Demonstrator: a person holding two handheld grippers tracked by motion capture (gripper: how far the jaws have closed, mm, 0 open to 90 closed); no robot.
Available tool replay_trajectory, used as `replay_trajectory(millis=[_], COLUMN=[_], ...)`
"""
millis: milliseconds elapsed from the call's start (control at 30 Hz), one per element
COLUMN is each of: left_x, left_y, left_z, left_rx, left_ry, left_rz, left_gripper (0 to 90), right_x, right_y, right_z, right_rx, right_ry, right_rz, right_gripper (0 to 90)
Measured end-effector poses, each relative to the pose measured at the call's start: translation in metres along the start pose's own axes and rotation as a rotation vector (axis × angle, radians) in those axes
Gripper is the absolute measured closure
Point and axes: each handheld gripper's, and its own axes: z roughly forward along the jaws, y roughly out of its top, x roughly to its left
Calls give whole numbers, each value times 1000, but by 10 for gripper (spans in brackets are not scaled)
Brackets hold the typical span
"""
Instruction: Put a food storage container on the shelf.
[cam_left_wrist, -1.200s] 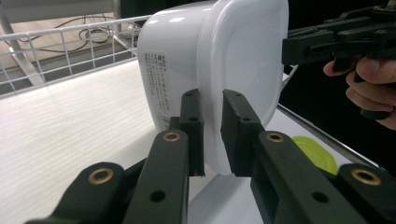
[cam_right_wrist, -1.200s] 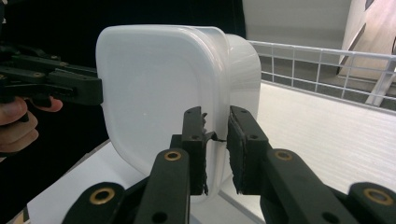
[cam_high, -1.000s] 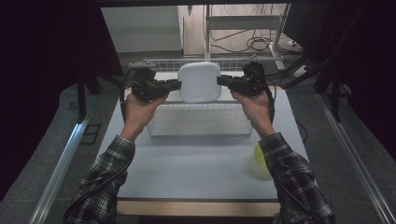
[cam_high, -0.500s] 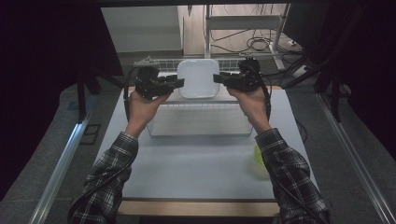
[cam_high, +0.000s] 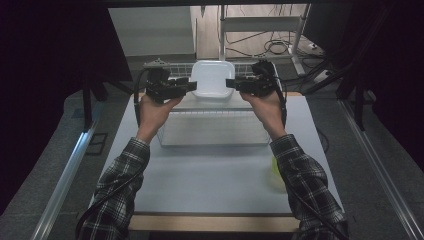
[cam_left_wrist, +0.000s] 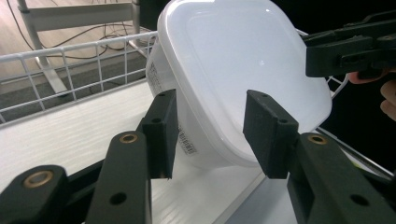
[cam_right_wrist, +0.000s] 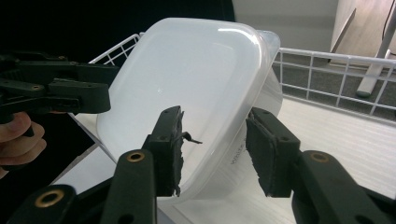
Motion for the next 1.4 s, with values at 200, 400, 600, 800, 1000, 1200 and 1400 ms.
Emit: replay_trajectory(millis=[200, 400, 600, 800, 1000, 1200, 1400], left_x=[1, 5, 7, 4, -4, -17, -27], left_y=[2, 5, 7, 6, 0, -11, -24], left_z=[3, 7, 13, 10, 0, -10, -17], left_rx=[2, -5, -30, -37, -8, 11, 20], left_ry=[-1, 26, 85, 86, 37, 4, -12], left_rz=[-2, 3, 10, 28, 55, 100, 139], left_gripper=[532, 493, 421, 305, 232, 129, 96], right_x=[1, 2, -4, -5, -7, -6, 0], right_y=[2, 5, 5, 3, -3, -17, -27], right_z=[5, 11, 15, 11, -3, -10, -16], right_rx=[-3, -20, -31, -47, -64, -59, -61], right_ry=[-59, -101, -109, -92, -29, 28, 64], right_rz=[-24, -45, -17, -33, -6, -18, -48], right_gripper=[543, 528, 468, 372, 287, 221, 178])
